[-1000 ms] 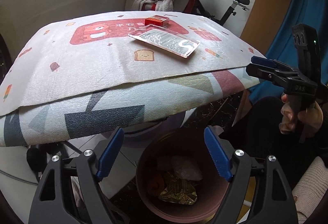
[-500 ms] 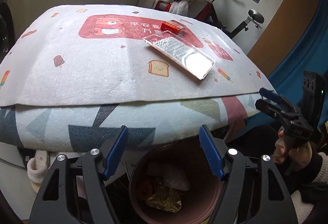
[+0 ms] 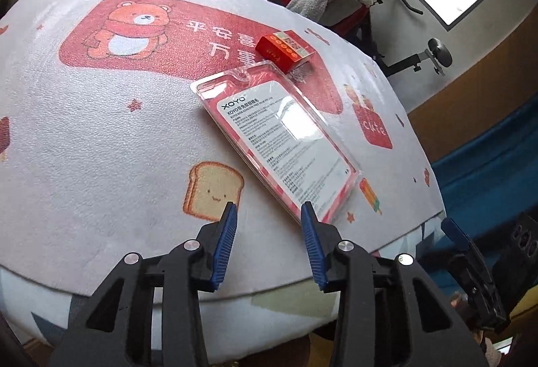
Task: Collect trash
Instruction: 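Reach the left tool to the clear XOYO package and grasp its edge, then grasp the red-and-white box with the right tool while the left tool holds the package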
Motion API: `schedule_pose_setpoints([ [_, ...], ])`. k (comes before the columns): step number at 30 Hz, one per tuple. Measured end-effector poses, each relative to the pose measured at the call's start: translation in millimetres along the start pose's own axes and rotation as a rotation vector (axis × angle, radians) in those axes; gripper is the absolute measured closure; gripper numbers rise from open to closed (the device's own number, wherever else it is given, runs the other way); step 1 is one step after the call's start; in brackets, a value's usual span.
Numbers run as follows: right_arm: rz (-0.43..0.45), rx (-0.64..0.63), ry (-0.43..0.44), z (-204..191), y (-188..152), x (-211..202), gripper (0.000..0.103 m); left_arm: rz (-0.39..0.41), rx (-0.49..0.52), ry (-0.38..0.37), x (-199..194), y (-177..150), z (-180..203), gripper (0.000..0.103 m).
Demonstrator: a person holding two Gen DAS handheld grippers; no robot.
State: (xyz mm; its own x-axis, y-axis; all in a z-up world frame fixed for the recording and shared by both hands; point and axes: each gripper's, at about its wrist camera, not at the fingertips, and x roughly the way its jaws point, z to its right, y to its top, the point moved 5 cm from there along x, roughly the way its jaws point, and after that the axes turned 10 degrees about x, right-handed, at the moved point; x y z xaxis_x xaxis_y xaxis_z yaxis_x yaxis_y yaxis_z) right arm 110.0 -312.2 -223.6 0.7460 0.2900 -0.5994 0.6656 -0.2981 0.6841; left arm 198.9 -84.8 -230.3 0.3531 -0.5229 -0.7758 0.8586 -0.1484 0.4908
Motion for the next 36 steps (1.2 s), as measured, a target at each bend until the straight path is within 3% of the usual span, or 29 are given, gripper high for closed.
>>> schedule_pose_setpoints([
  [7,0.004,0.020,0.000,13,10,7,0.006,0.014,-0.007,0.050,24,23,-2,0.068],
  [18,0.000,0.054,-0.007,25,10,15,0.006,0.039,0.067,0.139,33,30,5,0.069],
  [20,0.000,0.049,-0.005,23,10,15,0.006,0.039,0.054,0.135,32,32,2,0.083],
  [22,-0.004,0.049,0.001,21,10,15,0.006,0.053,0.037,0.121,27,33,-5,0.090],
  [31,-0.031,0.048,0.005,16,34,22,0.006,0.197,0.165,0.131,-53,49,-13,0.099],
  [36,-0.056,-0.074,0.007,-10,68,57,0.006,0.253,0.198,0.150,-95,59,-28,0.099],
])
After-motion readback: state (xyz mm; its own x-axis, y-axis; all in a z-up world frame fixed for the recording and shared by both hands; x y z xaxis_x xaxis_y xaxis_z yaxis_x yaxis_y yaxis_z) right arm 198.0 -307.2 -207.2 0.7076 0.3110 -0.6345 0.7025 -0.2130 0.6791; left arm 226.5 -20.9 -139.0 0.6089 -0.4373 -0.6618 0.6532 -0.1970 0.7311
